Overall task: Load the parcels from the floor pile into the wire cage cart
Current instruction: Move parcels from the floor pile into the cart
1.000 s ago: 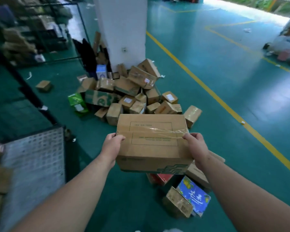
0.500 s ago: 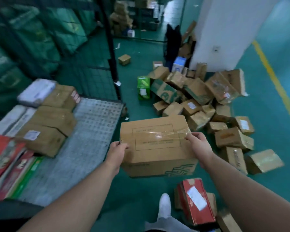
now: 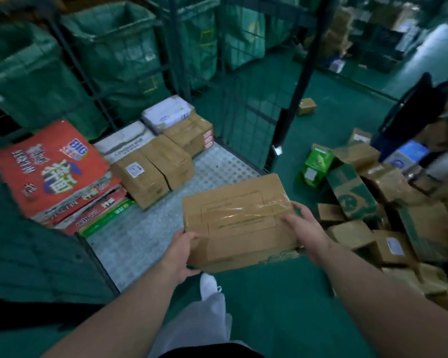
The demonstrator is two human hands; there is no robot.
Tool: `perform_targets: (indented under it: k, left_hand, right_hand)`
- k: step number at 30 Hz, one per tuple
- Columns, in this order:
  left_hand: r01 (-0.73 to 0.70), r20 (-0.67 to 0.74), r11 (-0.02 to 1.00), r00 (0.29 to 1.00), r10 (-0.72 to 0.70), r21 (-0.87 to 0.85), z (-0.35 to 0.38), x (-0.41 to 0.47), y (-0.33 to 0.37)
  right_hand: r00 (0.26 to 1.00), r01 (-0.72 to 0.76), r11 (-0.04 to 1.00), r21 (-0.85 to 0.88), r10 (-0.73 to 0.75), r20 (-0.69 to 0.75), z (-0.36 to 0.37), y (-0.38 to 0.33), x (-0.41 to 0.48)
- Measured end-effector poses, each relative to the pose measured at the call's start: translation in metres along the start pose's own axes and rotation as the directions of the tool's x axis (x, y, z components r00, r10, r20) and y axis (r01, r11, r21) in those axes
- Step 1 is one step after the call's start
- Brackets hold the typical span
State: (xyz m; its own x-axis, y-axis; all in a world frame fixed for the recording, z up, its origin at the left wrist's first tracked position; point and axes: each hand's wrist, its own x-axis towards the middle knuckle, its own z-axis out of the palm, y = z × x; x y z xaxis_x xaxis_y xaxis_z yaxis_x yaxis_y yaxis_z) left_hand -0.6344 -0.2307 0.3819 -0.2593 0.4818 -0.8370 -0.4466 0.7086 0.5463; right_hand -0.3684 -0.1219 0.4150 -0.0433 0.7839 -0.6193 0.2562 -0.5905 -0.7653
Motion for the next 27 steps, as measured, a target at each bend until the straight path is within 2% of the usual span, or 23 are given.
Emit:
perform_targets:
  k: [3,11,19,27]
  left_hand:
    - [0.002,-0.031,0.999,1.0,-0.003,-0.035,-0.011,0.041,0.048]
    - [-0.021,0.002,0.994,1.0,0.02,0.108,-0.016,0.116,0.173]
    - [0.13,0.003,0.989,0.992,-0.13,-0.065,0.02,0.191,0.245]
    - [0.254,-0.141,0.946,0.948,-0.285,-0.204,0.078,0.306,0.31]
  right_hand:
    - [1.0,0.023,0.999,-0.033,-0.022,0.014,0.036,-0.042,0.055]
    - [0.996,0.075,0.982,-0.176,-0.083,-0.042,0.09,-0.142,0.157]
    - [0.999,0.018,0.942,-0.336,-0.031,-0.035,0.105,-0.211,0.271]
    - [0.995,-0.007,0.895,-0.447,0.05,0.084,0.133,-0.253,0.46]
